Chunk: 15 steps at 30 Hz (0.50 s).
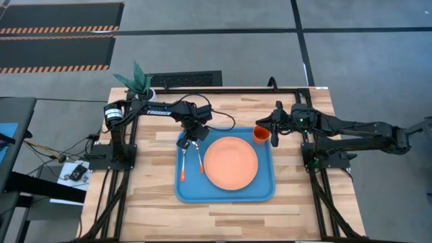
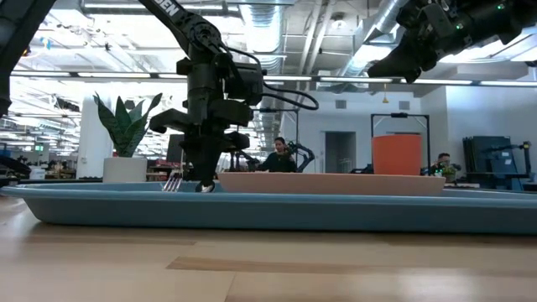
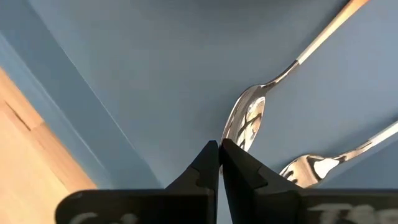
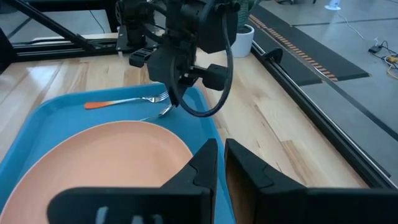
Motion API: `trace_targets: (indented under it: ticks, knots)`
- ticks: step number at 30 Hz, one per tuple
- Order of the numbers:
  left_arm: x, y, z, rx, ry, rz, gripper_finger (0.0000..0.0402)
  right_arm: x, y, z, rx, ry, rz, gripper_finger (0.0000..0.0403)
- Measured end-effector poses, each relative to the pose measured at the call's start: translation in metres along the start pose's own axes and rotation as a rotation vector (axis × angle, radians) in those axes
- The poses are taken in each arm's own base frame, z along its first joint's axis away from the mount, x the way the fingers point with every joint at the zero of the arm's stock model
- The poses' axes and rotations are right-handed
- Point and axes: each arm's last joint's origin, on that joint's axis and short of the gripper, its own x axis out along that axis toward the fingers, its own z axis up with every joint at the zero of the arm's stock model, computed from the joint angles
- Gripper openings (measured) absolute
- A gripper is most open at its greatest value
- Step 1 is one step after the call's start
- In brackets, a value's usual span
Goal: Pick and place plate/cup/fork/spoon on tray
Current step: Put the orange spoon on the right of the orange plate on the blue tray
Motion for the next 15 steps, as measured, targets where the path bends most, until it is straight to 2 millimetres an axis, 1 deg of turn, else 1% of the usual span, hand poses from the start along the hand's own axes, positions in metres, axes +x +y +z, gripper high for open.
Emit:
trace_targets:
  ticks: [3, 7, 15]
  knots:
    - [0.0002, -0.0015, 0.0017, 0.030, 0.020, 0.018, 0.0001, 0.0000, 0.0000, -0.0002, 0.000, 0.001, 0.001, 0.0054]
    - [0.0001, -0.0022, 0.0022, 0.013, 0.010, 0.007, 0.0001, 0.0000, 0.0000, -0.0004, 0.000, 0.004, 0.000, 0.0054]
    - [-0.0006, -0.0005, 0.0002, -0.211, -0.019, -0.022, 0.0000, 0.0000, 0.0000, -0.0004, 0.000, 0.004, 0.000, 0.0054]
